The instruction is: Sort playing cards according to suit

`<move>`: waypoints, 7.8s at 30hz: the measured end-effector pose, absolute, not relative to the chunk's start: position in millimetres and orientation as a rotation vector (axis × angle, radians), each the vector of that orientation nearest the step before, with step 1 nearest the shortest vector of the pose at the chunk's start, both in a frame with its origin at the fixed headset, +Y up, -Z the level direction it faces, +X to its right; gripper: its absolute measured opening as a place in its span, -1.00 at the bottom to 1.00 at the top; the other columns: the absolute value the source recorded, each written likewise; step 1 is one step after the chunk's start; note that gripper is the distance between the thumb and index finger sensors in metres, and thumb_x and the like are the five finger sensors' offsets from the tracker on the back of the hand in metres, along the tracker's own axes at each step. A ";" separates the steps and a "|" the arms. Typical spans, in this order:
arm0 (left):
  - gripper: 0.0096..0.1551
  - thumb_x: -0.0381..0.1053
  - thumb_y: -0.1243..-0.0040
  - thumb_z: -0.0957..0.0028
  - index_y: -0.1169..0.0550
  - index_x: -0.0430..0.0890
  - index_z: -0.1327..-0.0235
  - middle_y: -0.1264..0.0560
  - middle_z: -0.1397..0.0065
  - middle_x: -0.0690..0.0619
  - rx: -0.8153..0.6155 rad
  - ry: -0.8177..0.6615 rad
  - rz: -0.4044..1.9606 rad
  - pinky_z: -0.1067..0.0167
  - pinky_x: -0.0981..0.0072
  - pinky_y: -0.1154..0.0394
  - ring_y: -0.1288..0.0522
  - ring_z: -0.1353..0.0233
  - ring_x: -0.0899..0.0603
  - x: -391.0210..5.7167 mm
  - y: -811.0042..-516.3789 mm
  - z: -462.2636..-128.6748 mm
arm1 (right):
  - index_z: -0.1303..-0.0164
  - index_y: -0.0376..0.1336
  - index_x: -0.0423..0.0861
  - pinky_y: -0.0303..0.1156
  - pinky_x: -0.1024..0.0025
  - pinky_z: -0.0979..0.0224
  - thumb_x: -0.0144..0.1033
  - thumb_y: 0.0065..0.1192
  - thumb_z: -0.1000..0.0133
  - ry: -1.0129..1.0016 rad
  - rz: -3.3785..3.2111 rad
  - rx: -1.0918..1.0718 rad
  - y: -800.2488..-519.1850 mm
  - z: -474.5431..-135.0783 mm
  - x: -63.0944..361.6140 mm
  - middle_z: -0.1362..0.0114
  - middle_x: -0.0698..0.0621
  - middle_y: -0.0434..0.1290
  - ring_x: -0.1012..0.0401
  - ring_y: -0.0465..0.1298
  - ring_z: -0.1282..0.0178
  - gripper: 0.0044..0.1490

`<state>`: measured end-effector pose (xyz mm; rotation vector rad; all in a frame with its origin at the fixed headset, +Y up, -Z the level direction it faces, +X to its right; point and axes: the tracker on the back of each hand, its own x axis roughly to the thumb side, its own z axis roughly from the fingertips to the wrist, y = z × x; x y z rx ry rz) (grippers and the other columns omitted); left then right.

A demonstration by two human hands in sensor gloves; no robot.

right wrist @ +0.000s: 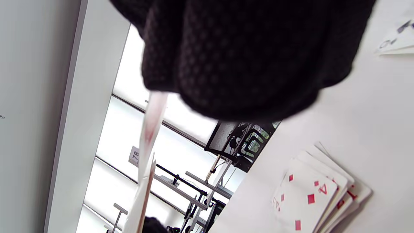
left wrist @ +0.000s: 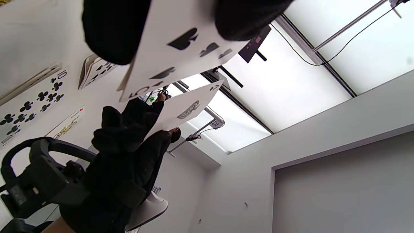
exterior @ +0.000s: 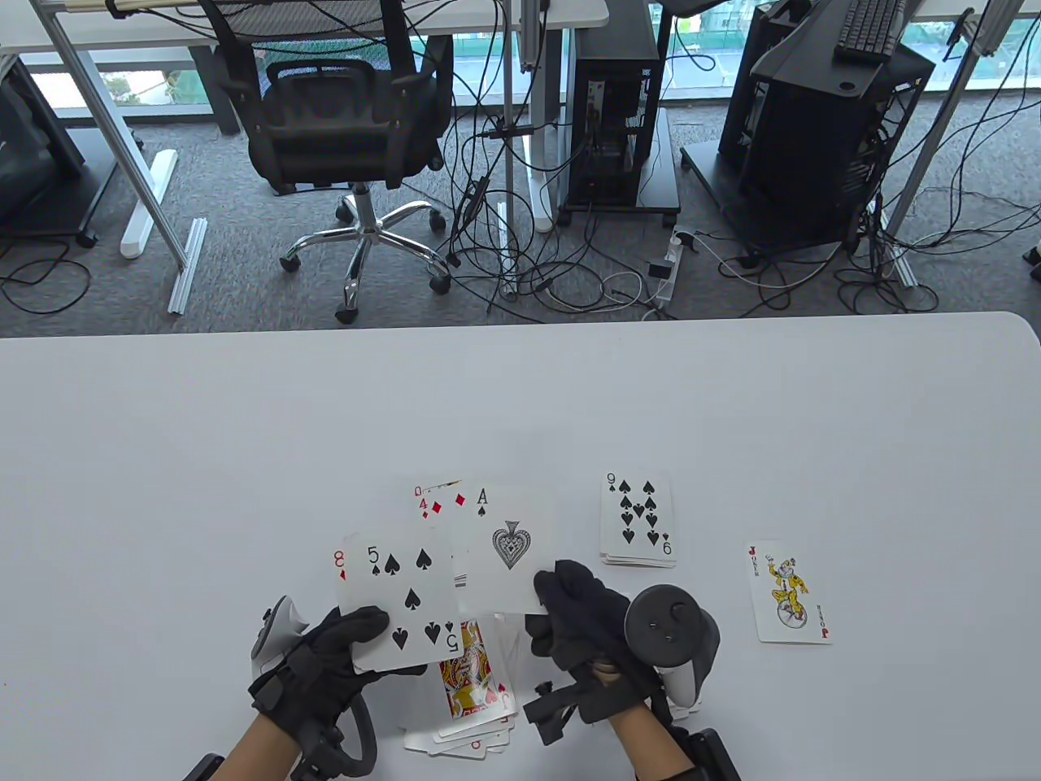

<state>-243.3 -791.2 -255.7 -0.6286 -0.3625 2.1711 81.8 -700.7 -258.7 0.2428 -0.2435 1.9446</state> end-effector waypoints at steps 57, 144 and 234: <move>-0.40 -0.01 -0.05 -0.34 -0.15 -0.04 -0.56 -0.28 -0.60 -0.07 -0.575 -0.316 2.190 -0.24 0.03 -0.53 -0.44 -0.48 -0.24 -254.8 -787.0 -258.1 | -0.21 0.09 -0.70 0.46 -0.14 -0.06 -0.05 0.08 -0.19 0.150 2.089 0.618 -725.0 -275.2 -26.6 0.09 -0.25 0.53 -0.06 0.61 0.34 -0.05; -0.41 -0.02 -0.04 -0.33 -0.15 -0.04 -0.56 -0.28 -0.60 -0.07 -0.597 -0.332 2.162 -0.24 0.02 -0.52 -0.43 -0.48 -0.25 -253.2 -789.4 -258.3 | -0.28 0.02 -0.69 0.44 -0.19 -0.11 0.08 0.12 -0.15 0.052 2.219 0.732 -724.4 -276.3 -40.5 0.00 -0.28 0.49 -0.09 0.60 0.24 0.09; -0.41 -0.02 -0.04 -0.33 -0.15 -0.05 -0.56 -0.29 -0.59 -0.07 -0.620 -0.332 2.170 -0.24 0.03 -0.53 -0.44 -0.47 -0.24 -249.0 -788.3 -256.0 | -0.05 0.23 -0.55 0.54 -0.01 0.02 -0.09 0.24 -0.09 0.030 2.081 0.615 -723.5 -269.7 -29.5 0.27 -0.03 0.56 0.12 0.63 0.48 -0.23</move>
